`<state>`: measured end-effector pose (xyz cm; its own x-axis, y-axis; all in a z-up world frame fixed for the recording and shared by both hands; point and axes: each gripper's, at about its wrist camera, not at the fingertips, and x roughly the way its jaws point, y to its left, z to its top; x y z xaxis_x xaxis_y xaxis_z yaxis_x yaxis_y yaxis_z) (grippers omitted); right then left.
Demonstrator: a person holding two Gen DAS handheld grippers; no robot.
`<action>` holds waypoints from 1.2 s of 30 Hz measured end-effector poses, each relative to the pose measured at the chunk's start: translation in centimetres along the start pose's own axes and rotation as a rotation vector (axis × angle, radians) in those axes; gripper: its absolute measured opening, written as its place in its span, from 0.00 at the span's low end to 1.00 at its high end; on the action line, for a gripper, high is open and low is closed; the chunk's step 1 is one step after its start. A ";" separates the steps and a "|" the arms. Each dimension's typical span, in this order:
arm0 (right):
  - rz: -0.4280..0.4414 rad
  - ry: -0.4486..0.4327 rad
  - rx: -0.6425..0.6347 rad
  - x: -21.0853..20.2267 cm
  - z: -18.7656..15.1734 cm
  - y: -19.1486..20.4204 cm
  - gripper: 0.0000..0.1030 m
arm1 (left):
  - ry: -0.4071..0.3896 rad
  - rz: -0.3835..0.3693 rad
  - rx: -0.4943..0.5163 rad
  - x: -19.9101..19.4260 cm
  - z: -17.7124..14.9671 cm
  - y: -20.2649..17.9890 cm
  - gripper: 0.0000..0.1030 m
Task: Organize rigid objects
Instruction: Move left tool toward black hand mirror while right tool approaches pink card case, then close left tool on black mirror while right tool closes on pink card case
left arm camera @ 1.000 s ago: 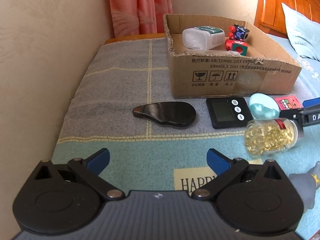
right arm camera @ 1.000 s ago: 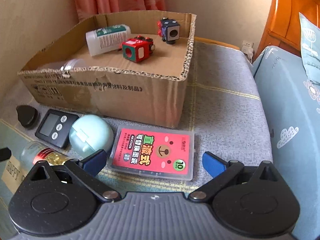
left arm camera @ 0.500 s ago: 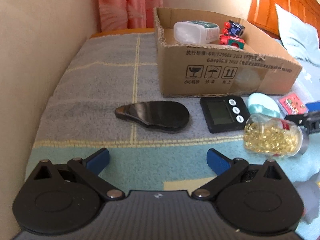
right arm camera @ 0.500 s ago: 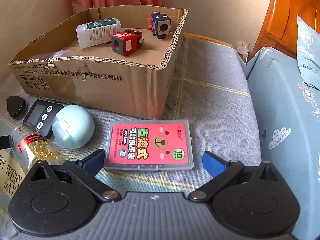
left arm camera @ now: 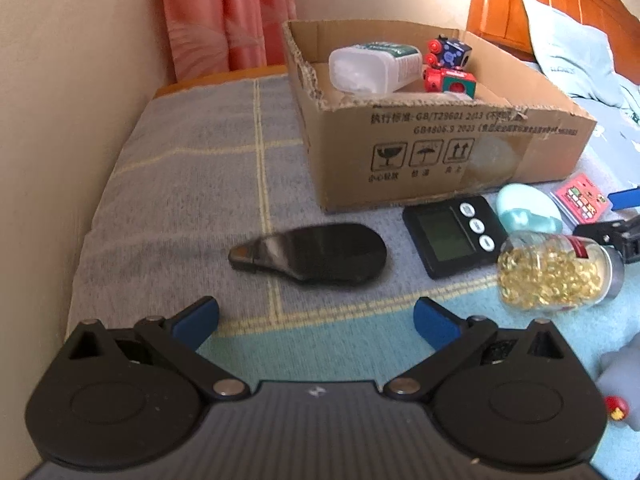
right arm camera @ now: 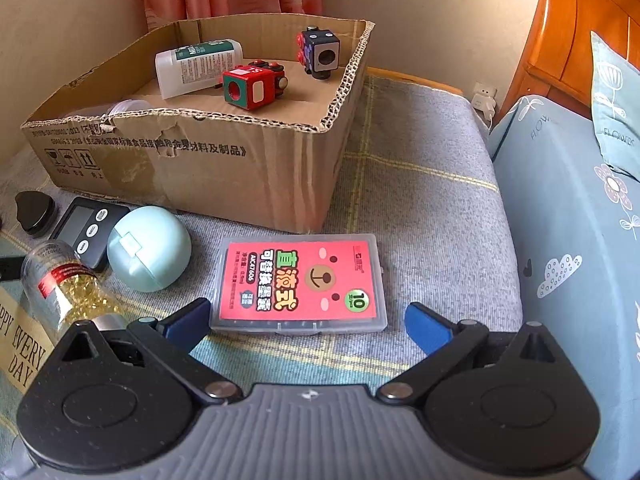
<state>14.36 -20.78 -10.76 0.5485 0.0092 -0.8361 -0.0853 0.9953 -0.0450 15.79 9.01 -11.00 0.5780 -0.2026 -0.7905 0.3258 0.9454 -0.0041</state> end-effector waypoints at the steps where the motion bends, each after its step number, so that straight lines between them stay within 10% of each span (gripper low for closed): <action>1: 0.000 -0.001 0.000 0.0 -0.1 0.0 1.00 | -0.001 -0.015 -0.011 0.3 0.2 0.3 1.00; 36: 0.020 -0.018 -0.029 -0.2 -0.3 -0.2 1.00 | -0.053 0.033 -0.060 1.8 2.0 -0.1 0.89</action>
<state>14.00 -21.06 -10.71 0.5617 0.0311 -0.8268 -0.1201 0.9918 -0.0443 18.24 8.09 -11.19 0.6274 -0.1827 -0.7570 0.2611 0.9652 -0.0165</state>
